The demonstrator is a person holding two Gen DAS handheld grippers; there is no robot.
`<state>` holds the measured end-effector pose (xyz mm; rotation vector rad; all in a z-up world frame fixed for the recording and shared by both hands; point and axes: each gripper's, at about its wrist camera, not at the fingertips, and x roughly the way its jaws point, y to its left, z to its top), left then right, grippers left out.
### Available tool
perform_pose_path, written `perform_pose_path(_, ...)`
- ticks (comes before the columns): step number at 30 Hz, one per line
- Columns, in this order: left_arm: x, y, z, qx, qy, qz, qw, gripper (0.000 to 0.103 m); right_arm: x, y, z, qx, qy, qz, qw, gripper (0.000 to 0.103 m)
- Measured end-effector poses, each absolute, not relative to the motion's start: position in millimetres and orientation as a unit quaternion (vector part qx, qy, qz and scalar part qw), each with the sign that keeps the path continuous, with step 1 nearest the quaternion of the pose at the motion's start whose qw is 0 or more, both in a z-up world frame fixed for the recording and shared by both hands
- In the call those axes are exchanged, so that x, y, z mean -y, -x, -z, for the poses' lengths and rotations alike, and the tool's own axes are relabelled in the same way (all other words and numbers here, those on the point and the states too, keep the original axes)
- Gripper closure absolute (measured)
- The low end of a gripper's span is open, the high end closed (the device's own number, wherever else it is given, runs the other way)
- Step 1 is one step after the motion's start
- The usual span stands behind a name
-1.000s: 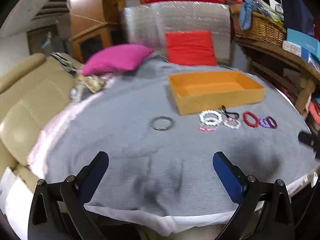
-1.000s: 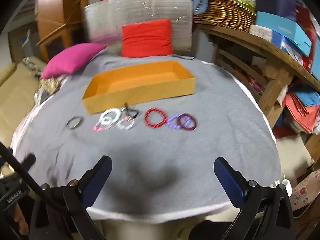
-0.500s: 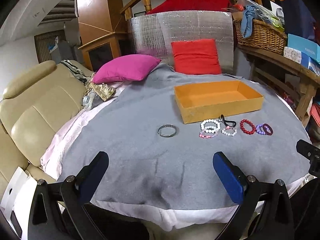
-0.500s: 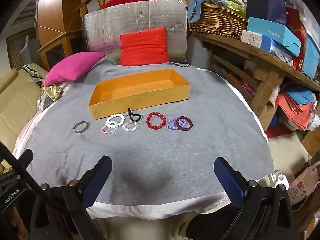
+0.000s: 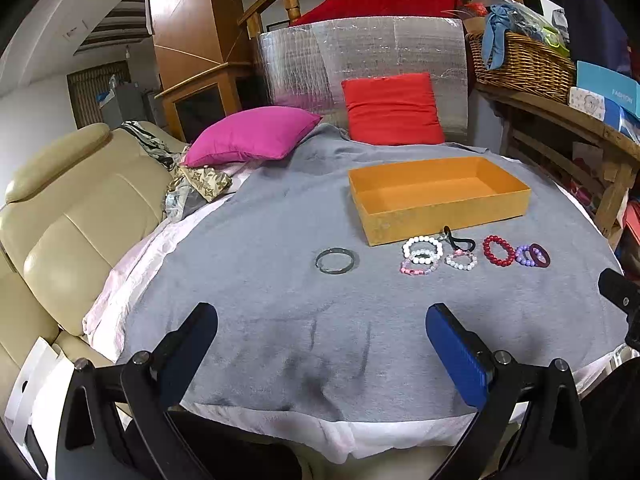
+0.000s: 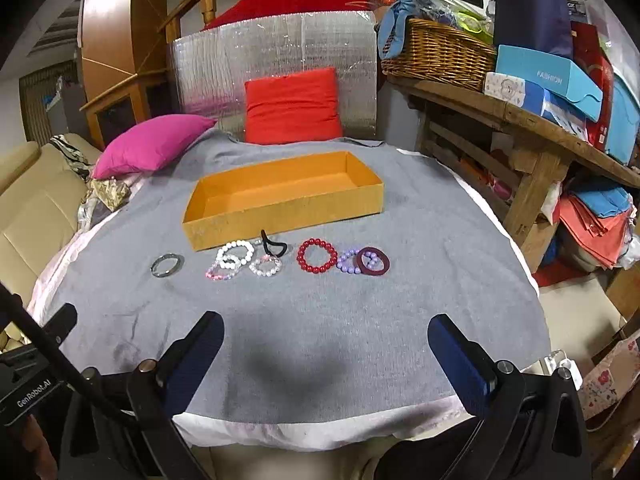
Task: Organize jewelry
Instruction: 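Move the right gripper to the dark red bangle while the left gripper approaches the pink-white bead bracelet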
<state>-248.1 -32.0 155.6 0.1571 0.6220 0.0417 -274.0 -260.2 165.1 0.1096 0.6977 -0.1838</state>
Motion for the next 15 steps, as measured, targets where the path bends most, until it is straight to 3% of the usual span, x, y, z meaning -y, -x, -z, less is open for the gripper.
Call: perform_pose_path(15,35,247,-154,-0.303,-0.089,-0.023,0.948,0.000,266,285,-176,-0.285,-0.074,0.093,0.951,0.000)
